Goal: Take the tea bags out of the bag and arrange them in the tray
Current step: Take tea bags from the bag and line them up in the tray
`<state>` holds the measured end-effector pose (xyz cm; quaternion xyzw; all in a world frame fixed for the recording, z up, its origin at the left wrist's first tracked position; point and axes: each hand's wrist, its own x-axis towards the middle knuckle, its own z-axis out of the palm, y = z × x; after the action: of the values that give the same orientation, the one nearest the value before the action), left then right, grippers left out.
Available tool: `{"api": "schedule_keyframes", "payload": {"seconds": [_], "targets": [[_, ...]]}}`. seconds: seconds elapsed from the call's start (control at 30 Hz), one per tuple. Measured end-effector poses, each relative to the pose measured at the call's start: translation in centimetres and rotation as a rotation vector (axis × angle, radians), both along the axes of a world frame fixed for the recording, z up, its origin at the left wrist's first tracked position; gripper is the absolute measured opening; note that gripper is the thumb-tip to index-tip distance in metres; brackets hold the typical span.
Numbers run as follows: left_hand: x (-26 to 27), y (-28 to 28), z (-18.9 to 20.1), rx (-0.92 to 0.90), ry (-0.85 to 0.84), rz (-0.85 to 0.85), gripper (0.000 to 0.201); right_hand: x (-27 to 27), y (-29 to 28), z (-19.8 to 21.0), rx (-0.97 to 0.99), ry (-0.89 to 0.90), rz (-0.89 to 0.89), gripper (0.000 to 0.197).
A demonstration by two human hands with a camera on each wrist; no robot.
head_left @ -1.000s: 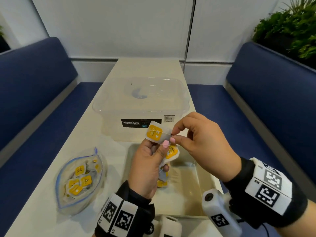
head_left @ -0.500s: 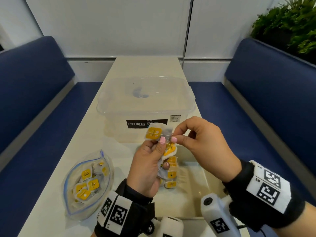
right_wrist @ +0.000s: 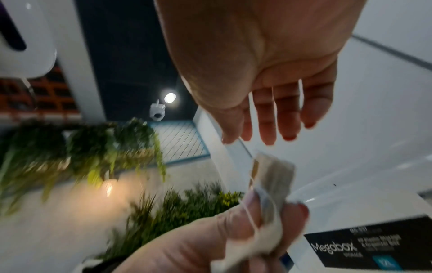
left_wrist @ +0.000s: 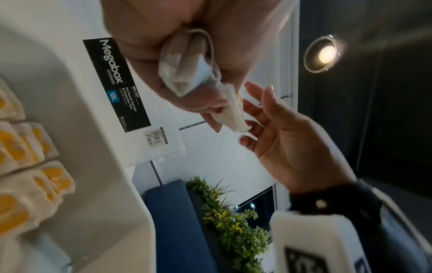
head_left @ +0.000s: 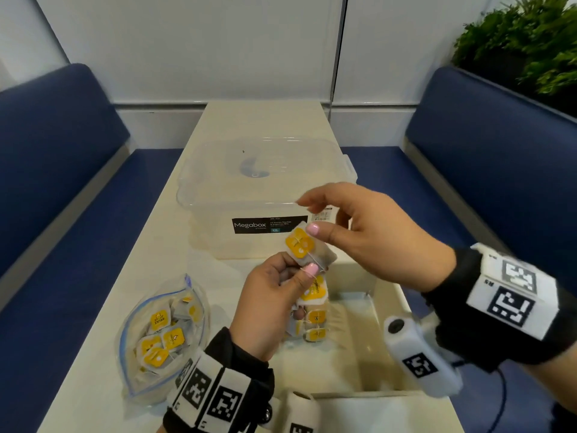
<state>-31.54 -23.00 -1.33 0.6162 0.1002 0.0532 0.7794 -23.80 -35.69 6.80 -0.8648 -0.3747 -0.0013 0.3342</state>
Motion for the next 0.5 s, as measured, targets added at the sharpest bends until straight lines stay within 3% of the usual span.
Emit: {"api": "schedule_keyframes", "payload": {"seconds": [0.07, 0.17, 0.3, 0.5], "targets": [[-0.1, 0.2, -0.1, 0.095, -0.001, -0.026, 0.009, 0.4, 0.4, 0.9, -0.207, -0.043, 0.075, 0.032], [-0.4, 0.5, -0.6, 0.211, 0.015, -0.055, 0.006, 1.0, 0.4, 1.5, -0.417, -0.068, 0.124, 0.017], [-0.9, 0.6, -1.3, 0.187, 0.067, -0.045, 0.007, 1.1, -0.1, 1.6, -0.467, -0.054, 0.148, 0.004], [-2.1, 2.1, -2.9, 0.054, 0.144, 0.074, 0.014, 2.3, -1.3, -0.1, -0.563, -0.005, 0.066, 0.006]]}}
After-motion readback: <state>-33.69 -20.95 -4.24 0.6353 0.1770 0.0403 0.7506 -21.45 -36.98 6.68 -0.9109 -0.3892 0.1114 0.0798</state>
